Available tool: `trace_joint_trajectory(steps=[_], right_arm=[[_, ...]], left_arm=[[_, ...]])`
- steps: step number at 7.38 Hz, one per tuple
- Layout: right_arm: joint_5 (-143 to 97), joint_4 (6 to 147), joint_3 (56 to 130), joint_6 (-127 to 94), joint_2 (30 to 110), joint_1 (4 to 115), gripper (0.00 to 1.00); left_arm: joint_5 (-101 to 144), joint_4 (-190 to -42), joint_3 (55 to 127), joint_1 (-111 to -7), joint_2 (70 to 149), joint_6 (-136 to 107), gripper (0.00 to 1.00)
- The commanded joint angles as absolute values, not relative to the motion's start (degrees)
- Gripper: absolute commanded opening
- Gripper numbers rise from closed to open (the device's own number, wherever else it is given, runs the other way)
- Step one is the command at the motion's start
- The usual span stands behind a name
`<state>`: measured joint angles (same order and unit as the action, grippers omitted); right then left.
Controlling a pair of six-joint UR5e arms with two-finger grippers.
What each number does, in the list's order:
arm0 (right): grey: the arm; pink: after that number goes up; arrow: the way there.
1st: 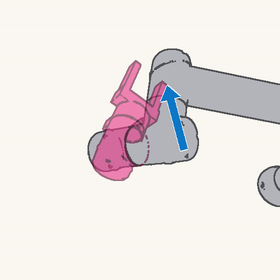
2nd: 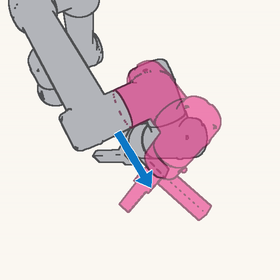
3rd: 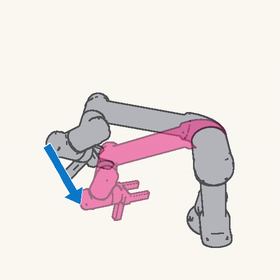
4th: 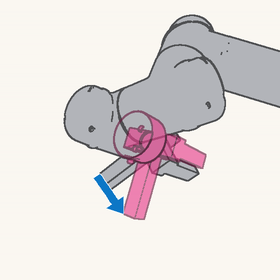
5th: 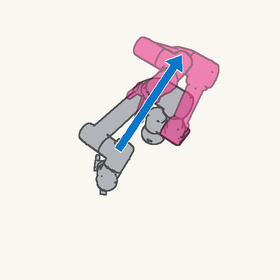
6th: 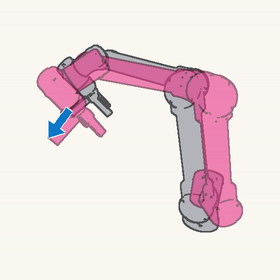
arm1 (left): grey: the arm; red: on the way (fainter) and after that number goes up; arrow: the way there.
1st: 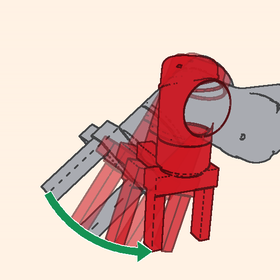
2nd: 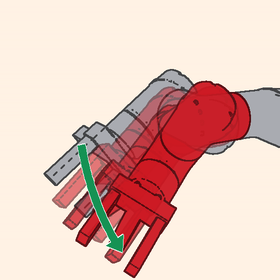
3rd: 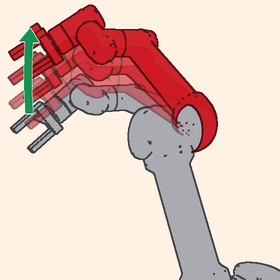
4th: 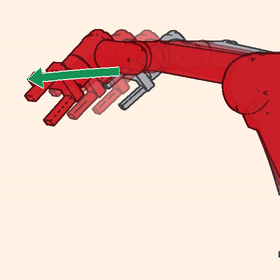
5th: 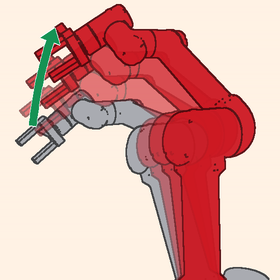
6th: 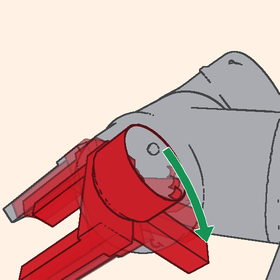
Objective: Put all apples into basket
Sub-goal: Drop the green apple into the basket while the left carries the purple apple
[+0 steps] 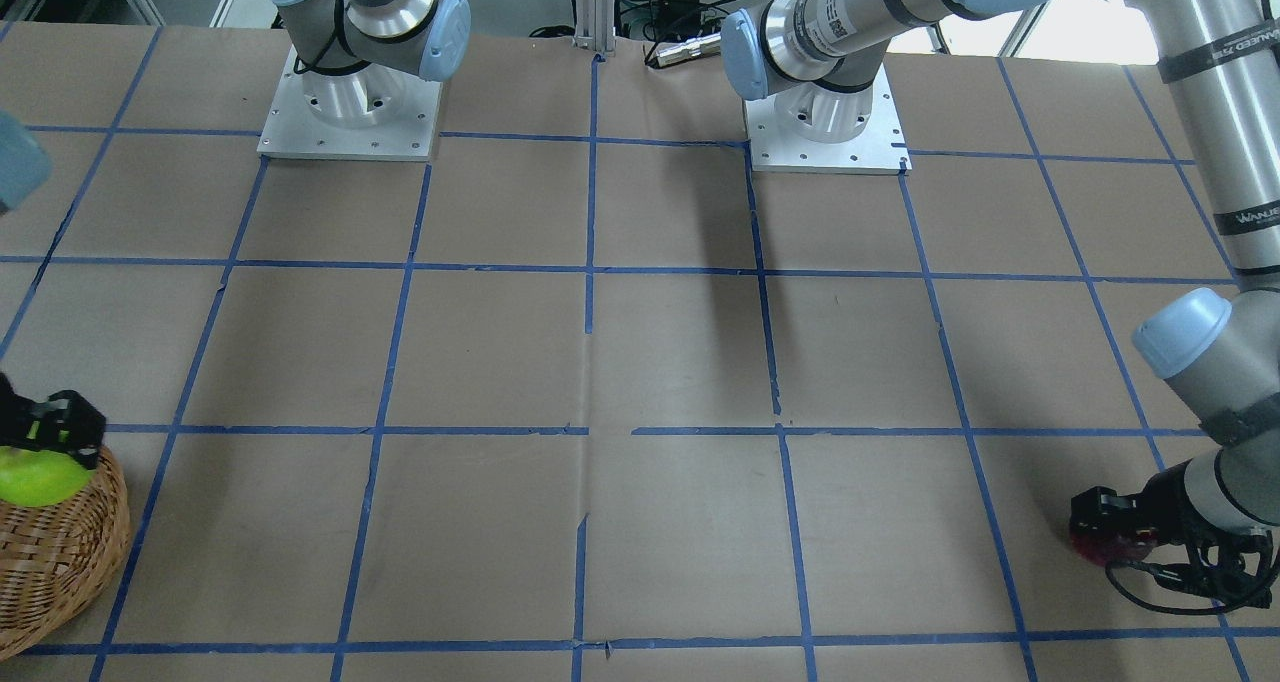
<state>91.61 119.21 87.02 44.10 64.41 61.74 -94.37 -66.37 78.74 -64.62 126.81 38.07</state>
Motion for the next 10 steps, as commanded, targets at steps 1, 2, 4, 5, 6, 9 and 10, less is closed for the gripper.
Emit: trace_joint_trajectory(steps=[1,2,4,5,6,9,10], right_arm=[[91.06,124.43,84.91,49.04,57.77,57.75,0.21],[91.05,124.54,83.16,49.04,56.53,57.74,0.25],[91.06,124.19,81.83,48.26,54.67,57.74,1.00],[91.05,123.75,81.74,47.82,54.93,57.74,1.00],[91.23,123.58,81.65,46.07,55.45,58.09,1.00],[91.05,115.34,78.06,43.44,57.21,59.58,1.00],[91.05,113.49,77.79,42.81,57.65,60.72,1.00]], left_arm=[[-91.43,-77.38,80.58,-68.44,118.61,28.98,0.37],[-90.01,-79.17,82.51,-71.34,114.82,21.35,0.37],[-85.70,-79.63,88.48,-80.10,108.31,7.37,0.37],[-85.78,-78.50,90.25,-87.20,107.59,-2.97,0.37],[-85.87,-70.83,90.96,-94.06,109.84,-11.52,0.37],[-84.81,-53.69,95.87,-106.40,116.61,-26.87,0.38],[-84.99,-50.05,96.06,-107.65,119.33,-29.07,0.39]])
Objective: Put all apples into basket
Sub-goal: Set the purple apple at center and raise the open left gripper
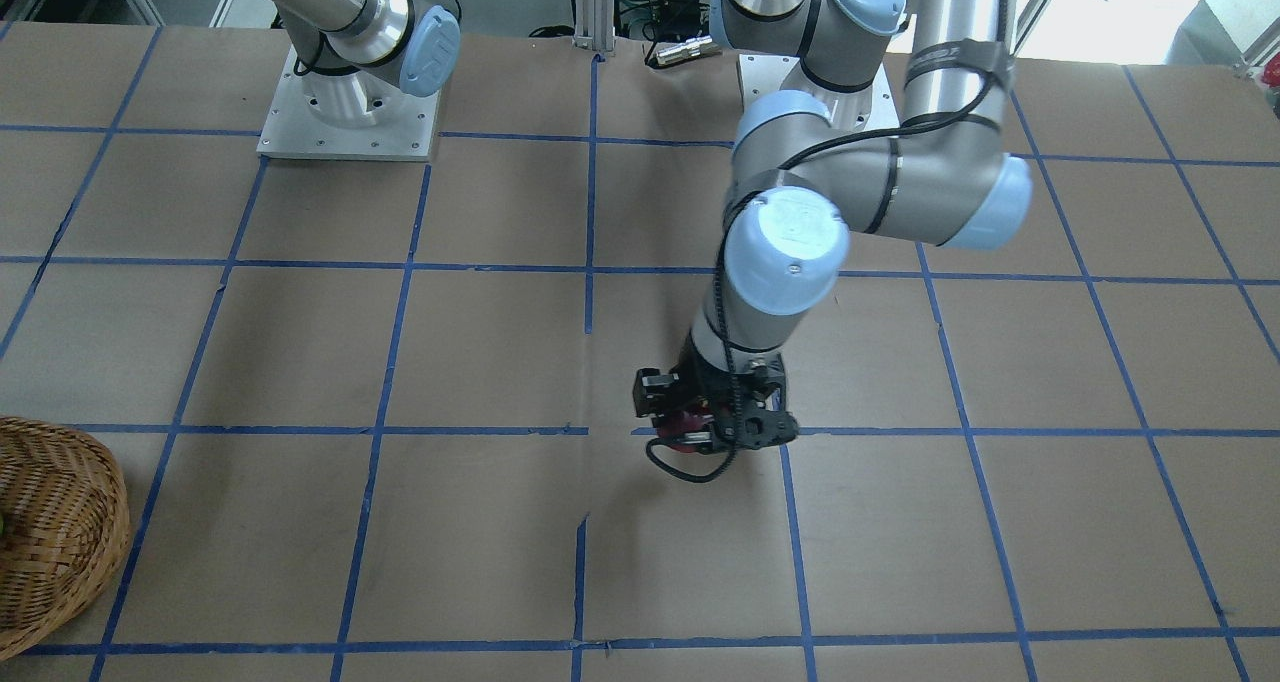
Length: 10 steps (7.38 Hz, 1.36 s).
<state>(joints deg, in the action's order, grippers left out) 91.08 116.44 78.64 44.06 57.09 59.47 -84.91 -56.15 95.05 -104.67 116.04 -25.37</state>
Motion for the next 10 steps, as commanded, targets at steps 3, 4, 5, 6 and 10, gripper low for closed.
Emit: trace_joint_trajectory(steps=[3,4,5,6,10], right_arm=[[91.05,105.74,78.84,29.13,61.87,68.96,1.00],[90.97,102.86,79.19,25.35,63.09,71.43,1.00],[91.05,102.66,80.49,22.62,64.50,73.80,1.00],[90.79,102.74,82.60,19.02,65.90,76.18,1.00],[86.30,111.93,86.40,-10.20,67.07,97.05,1.00]], left_arm=[[-84.99,-49.39,95.36,-110.56,121.11,-30.67,1.00],[-85.16,-50.44,95.27,-110.39,119.20,-30.50,1.00],[-86.21,-51.84,95.62,-110.22,116.83,-30.50,1.00],[-89.27,-56.99,94.41,-108.04,112.98,-29.37,1.00],[-89.74,-88.45,92.46,-95.66,94.70,-10.91,1.00]])
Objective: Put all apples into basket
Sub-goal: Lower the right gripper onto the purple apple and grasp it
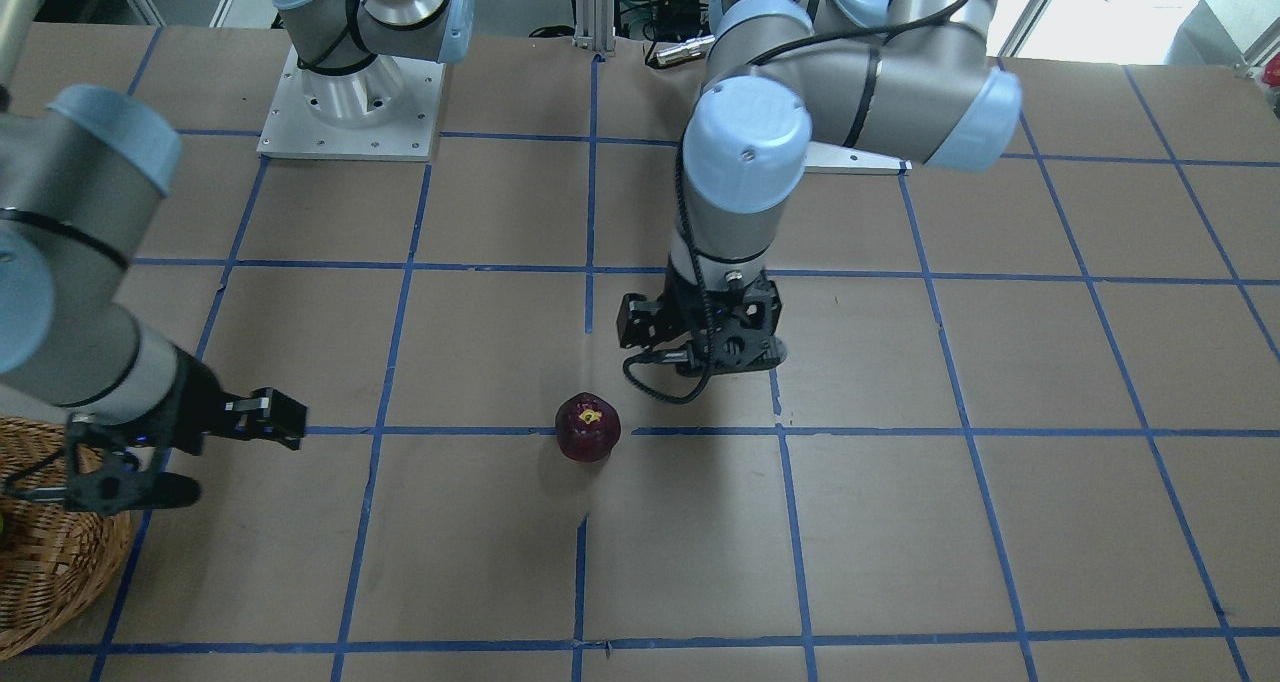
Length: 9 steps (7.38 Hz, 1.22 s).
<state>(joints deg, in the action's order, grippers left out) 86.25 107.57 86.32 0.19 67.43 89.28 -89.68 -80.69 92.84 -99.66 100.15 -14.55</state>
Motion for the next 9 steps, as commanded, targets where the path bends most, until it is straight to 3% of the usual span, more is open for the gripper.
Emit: trace_joint_trajectory(steps=[1,4,9], right_arm=[[86.22,112.58,86.48,-17.50,67.15,102.17,1.00],[91.39,118.98,86.57,-29.69,60.76,112.48,1.00],[92.97,121.38,87.36,-31.38,54.33,114.35,1.00]], left_arm=[[-89.82,-94.16,92.90,-93.36,91.18,-2.02,1.00],[-91.14,-89.15,93.51,-91.76,88.24,-0.44,1.00],[-90.88,-85.87,93.52,-91.67,88.86,-0.79,1.00]])
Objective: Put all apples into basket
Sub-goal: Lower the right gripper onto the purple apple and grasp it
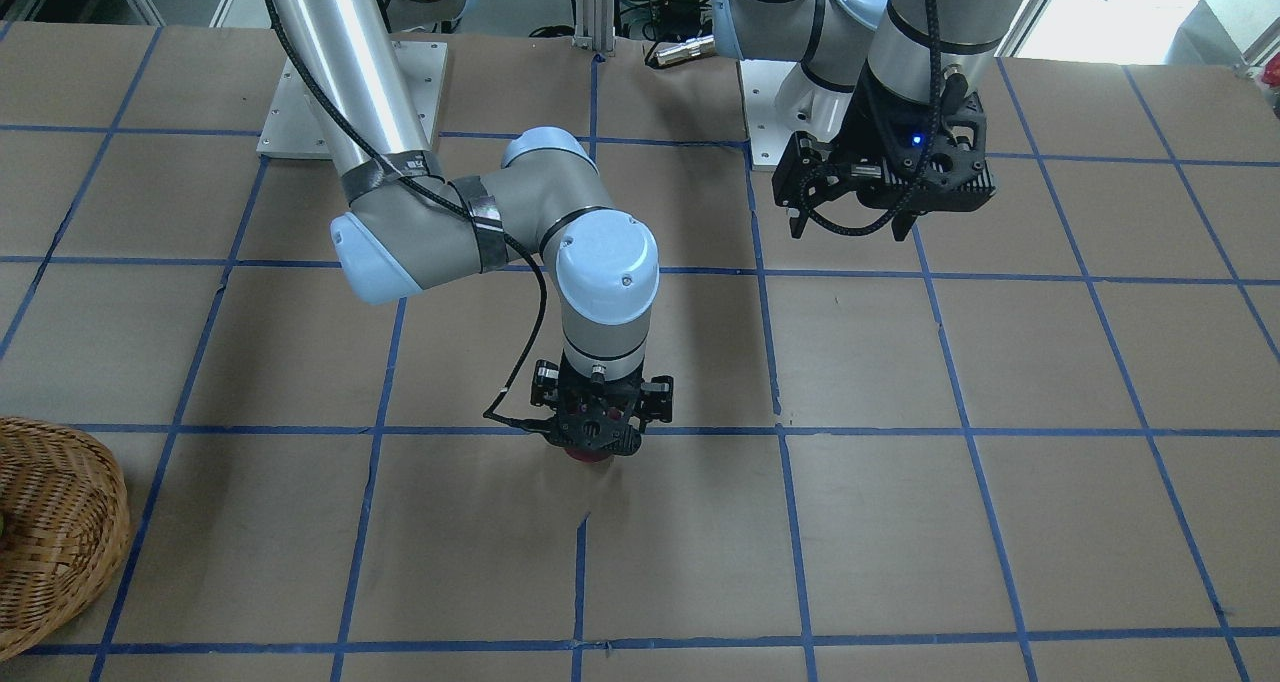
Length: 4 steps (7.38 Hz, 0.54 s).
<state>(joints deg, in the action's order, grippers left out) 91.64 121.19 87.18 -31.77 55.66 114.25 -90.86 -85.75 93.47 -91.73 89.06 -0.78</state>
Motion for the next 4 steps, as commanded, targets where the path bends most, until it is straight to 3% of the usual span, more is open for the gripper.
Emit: trace_joint_trajectory(steps=[1,3,4], right_arm=[[96.56,121.81,87.36,-31.20,53.62,114.35,1.00],[95.89,121.82,86.58,-31.29,54.57,113.38,0.47],[94.15,121.82,86.14,-31.12,55.54,112.60,0.34]], left_arm=[[-90.97,-85.87,93.43,-91.67,88.86,-0.79,1.00],[-90.97,-85.78,93.17,-91.58,88.94,-0.88,1.00],[-91.05,-85.78,93.08,-91.58,88.95,-0.79,1.00]])
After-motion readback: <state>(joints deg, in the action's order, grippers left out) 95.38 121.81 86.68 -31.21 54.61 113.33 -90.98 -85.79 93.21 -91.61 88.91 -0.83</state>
